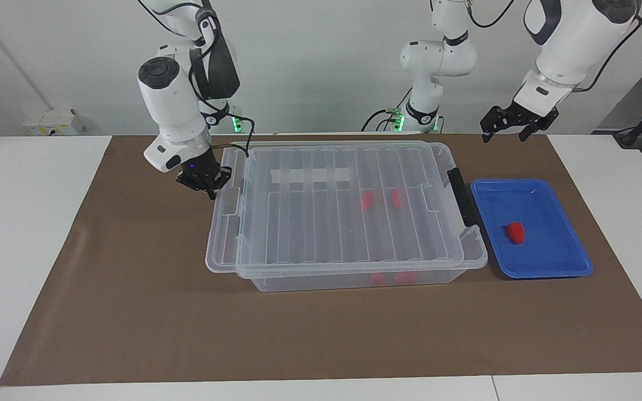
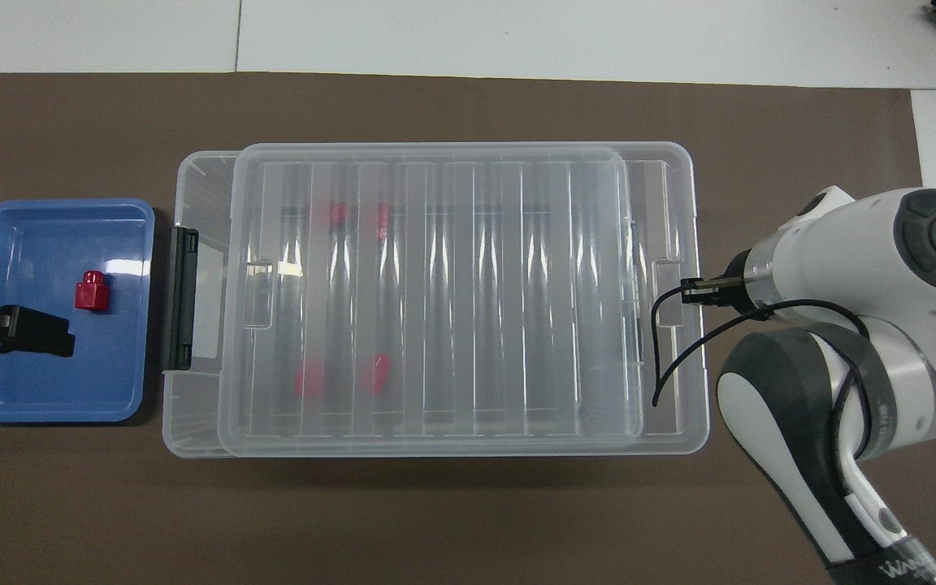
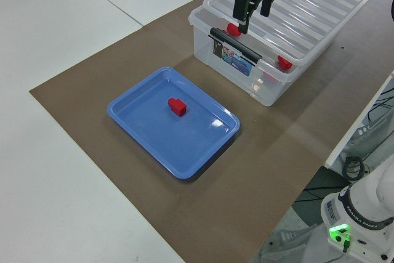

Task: Place red block in blue tray from box
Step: 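Release the lid with the right gripper while the left gripper withdraws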

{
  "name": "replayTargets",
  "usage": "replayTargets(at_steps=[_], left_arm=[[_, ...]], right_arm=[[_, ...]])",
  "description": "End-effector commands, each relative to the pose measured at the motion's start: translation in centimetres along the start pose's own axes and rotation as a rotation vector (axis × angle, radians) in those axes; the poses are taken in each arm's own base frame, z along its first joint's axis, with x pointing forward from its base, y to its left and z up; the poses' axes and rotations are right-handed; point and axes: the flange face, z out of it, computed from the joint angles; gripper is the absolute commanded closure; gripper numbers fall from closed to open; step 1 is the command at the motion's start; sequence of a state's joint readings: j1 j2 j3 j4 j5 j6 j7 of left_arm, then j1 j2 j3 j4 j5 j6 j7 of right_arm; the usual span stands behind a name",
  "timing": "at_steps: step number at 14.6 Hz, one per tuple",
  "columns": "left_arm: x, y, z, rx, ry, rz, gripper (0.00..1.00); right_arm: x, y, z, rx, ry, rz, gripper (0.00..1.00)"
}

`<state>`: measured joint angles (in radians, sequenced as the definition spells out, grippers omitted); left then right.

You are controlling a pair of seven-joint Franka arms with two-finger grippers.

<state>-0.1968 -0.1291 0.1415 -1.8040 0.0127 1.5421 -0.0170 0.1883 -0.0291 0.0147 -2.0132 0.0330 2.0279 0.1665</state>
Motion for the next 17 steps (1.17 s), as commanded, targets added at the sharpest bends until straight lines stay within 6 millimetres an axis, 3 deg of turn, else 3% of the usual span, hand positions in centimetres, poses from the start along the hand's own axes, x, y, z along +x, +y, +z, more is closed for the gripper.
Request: replayTargets(at_steps=[1,4,6,12,17], left_arm=[[2.4,1.1,0.3,0.03,-0.013,0.026,0.0],[3.5,0.9,-0.4,0.028,-0.045,0.016,0.0],[3.1,2.5,-0.5,0.031,-0.04,0.045,0.0],[1.8,3.6,-2.1,0.032,-0.003,0.061,0.0],[2.3,2.9,-1.6,0.031,-0.019,0.053,0.0]], right_arm=[[-0.9,-0.6,-0.4,0.016,-0.007,0.005,1.0],[-1.1,-1.9,-0.3,0.018,-0.004,-0.017,1.0],[-1.3,-2.9,-0.2,0.02,-0.002,-0.034,1.0],[-1.4,-3.9,-0.1,0.021,-0.001,-0.054,1.0],[-1.0,-3.8,-0.2,0.024,0.003,-0.047,1.0]])
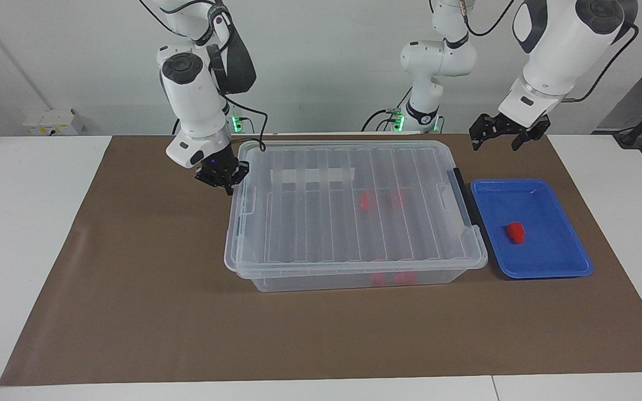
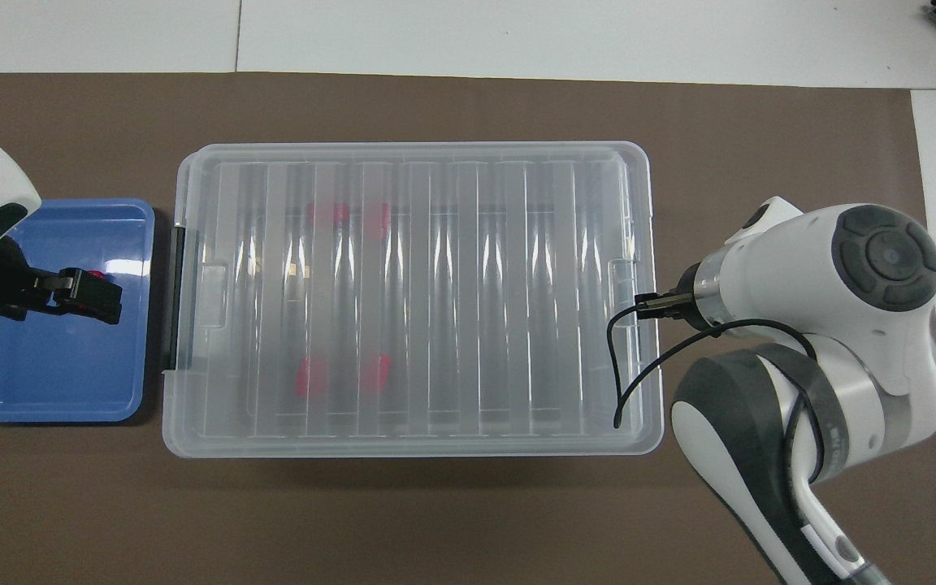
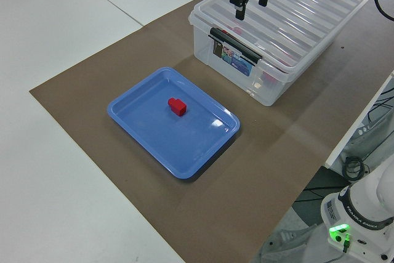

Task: Place red block in blue tray from box
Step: 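Release the lid with the right gripper while the left gripper withdraws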

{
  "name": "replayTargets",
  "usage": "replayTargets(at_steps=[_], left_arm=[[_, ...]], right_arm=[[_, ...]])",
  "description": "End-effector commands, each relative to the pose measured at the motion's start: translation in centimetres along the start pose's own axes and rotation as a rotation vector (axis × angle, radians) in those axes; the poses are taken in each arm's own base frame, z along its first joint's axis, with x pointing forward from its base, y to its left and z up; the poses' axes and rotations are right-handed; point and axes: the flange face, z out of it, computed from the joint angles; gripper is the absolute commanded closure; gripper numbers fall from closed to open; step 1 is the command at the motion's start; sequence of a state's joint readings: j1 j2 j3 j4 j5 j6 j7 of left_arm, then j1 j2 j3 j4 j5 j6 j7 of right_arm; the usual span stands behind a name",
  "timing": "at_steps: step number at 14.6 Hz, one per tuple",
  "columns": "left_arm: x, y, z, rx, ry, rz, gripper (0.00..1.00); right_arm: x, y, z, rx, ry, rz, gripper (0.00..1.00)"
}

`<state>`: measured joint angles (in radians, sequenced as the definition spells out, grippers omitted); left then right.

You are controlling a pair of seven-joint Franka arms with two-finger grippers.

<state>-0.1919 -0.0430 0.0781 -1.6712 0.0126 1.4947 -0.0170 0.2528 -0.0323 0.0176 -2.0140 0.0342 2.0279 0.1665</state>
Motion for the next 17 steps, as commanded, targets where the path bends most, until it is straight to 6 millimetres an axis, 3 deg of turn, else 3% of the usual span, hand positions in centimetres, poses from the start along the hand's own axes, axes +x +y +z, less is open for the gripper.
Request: replayTargets(at_steps=[1,4,6,9,10,11,14,17], left_arm=[[0.7,0.0,0.5,0.011,-0.018,0.006,0.0],[2.0,1.0,1.0,0.015,0.004,0.023,0.0],[4.2,1.2,0.1,0.021,-0.025,0.022,0.0],[3.0,2.0,-1.7,0.017,0.036,0.04,0.0],[3.2,1.9,-1.3,0.017,0.047,0.039,0.0],[3.1,1.4,-1.3,0.016,0.047,0.032,0.0],[2.9,1.3,-1.3,0.016,0.039,0.021,0.0],[2.7,1.2,-1.7,0.015,0.05,0.019,0.0]], right_arm=[[-0.1,0.1,-0.2,0.019,0.003,0.026,1.0],[-0.1,2.8,-1.1,0.017,0.002,0.075,1.0],[-0.2,5.2,-2.0,0.016,0.004,0.119,1.0],[-0.2,9.3,-4.3,0.012,0.012,0.196,1.0],[-0.1,11.0,-5.3,0.01,0.011,0.228,0.45],[-0.1,12.4,-5.9,0.01,0.021,0.255,0.0],[0.5,14.5,-8.4,-0.005,0.065,0.282,0.0],[1.2,15.9,-13.1,-0.007,0.083,0.306,0.0]])
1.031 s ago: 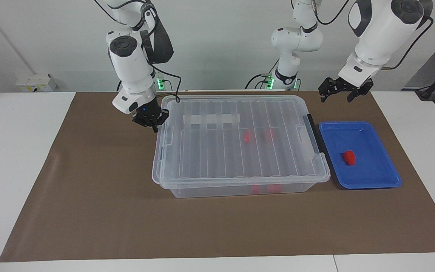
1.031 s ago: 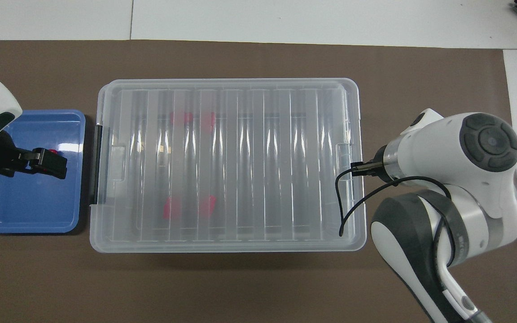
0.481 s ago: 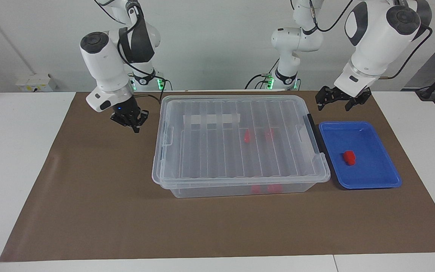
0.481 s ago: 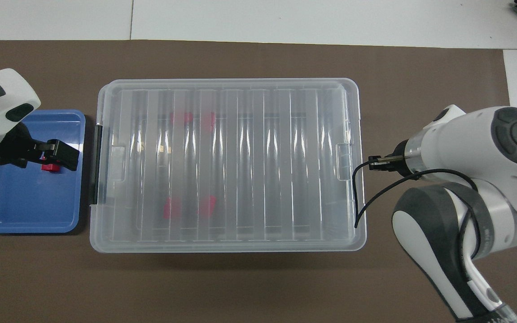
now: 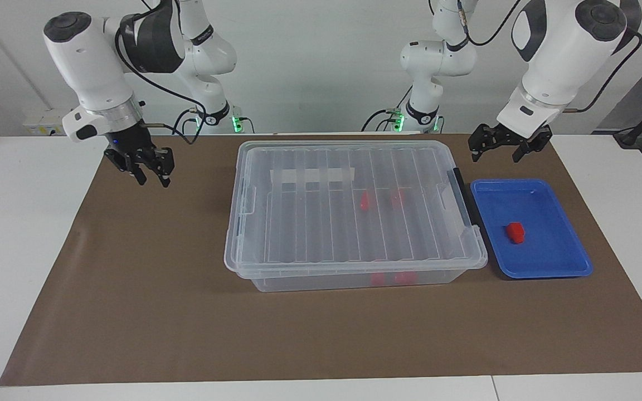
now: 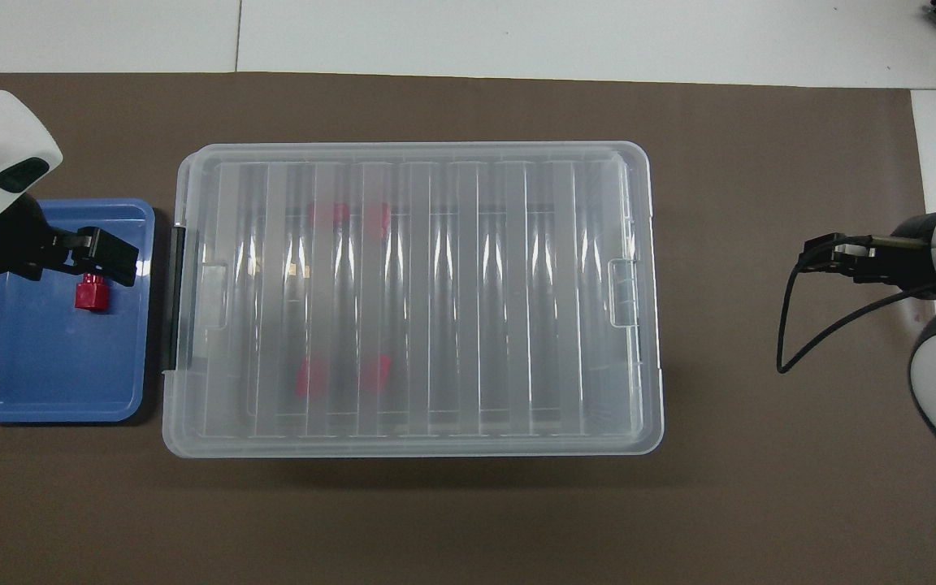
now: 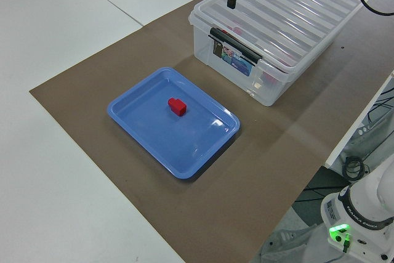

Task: Place red block in blue tray from box

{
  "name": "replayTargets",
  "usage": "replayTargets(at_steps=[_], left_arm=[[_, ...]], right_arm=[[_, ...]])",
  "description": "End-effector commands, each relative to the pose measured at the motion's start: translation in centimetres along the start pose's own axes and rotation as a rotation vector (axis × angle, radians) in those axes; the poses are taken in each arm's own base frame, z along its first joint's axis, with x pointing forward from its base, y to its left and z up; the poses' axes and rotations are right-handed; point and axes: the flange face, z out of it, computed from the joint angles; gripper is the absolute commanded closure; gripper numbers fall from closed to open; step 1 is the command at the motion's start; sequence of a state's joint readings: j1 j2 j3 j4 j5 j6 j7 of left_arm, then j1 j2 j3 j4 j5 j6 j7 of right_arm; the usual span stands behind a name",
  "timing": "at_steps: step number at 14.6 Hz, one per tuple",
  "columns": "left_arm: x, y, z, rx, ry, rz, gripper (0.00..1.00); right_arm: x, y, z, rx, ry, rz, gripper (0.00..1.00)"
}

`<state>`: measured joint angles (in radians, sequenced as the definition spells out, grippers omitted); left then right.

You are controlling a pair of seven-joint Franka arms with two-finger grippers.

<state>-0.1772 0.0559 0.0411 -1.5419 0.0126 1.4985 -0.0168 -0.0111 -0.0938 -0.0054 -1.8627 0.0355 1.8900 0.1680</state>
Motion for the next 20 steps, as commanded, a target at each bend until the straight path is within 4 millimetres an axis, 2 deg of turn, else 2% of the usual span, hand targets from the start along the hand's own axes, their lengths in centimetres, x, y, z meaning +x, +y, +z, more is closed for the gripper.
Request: replayTargets(at_steps=[1,4,8,12,16,18,20], left_arm=[[-0.4,-0.7,-0.6,0.007,0.013,-0.009,0.0],[-0.7,-1.1,-1.0,0.006,0.019,-0.016,0.0],[-0.8,-1.0,-1.2,0.006,0.024,-0.014,0.0],[-0.7,-1.0,-1.3,0.006,0.038,-0.014,0.0],[-0.1,-1.1,-1.8,0.005,0.091,-0.019,0.0],[0.2,-1.1,-1.5,0.005,0.111,-0.02,0.0],[0.2,-1.0,-1.4,0.005,0.111,-0.015,0.0]], right_arm=[[1.5,0.4,-3.7,-0.008,-0.027,0.026,0.0],[2.6,0.7,-6.0,-0.029,-0.039,0.029,0.0],[3.1,0.5,-7.3,-0.076,-0.052,0.012,0.0],[2.3,0.1,-5.6,-0.063,-0.096,0.005,0.0],[1.3,-0.8,-5.6,-0.064,-0.122,-0.007,0.0],[0.5,-0.5,-5.2,-0.069,-0.158,-0.014,0.0],[0.5,-0.5,-5.3,-0.07,-0.153,-0.012,0.0]])
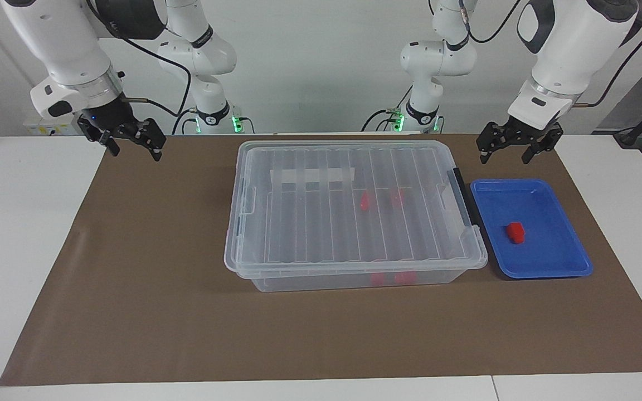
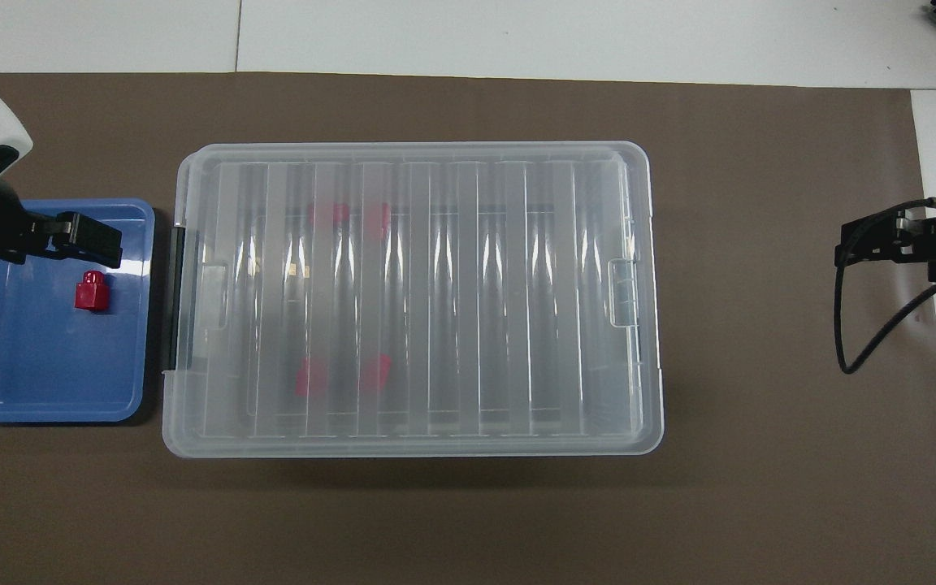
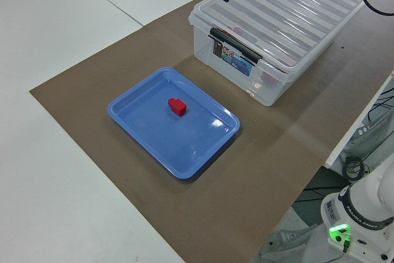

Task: Place red block in blue tray from box

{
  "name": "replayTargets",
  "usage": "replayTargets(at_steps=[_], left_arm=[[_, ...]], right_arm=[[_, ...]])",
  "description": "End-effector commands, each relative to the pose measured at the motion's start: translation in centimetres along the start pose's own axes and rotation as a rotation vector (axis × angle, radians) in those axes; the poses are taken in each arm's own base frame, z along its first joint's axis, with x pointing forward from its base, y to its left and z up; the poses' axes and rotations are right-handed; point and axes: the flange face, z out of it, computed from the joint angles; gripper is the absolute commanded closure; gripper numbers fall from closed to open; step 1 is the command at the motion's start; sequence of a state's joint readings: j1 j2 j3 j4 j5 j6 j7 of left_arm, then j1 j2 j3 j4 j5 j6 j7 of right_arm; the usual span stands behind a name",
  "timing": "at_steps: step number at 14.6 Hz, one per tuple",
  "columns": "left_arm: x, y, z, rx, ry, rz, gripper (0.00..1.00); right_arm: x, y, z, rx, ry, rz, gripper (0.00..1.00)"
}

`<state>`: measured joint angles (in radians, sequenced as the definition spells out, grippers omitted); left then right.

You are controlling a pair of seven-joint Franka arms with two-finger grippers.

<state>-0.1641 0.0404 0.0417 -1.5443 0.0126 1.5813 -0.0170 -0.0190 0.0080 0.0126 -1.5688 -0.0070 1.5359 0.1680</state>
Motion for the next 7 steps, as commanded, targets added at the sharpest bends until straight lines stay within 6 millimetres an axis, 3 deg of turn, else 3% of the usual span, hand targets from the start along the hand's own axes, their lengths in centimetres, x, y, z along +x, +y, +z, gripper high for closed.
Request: replayTargets(at_steps=[1,7], left_arm=[[-0.07,-0.18,0.01,0.008,0.02,-0.002,0.0],[0.04,-0.18,-0.16,0.008,0.033,0.002,0.0]], right_arm=[[-0.78,0.11,-0.01,-0.001,0.001,0.007,0.0],[-0.71,0.19,0.08,0.0,0.004,0.003,0.0]])
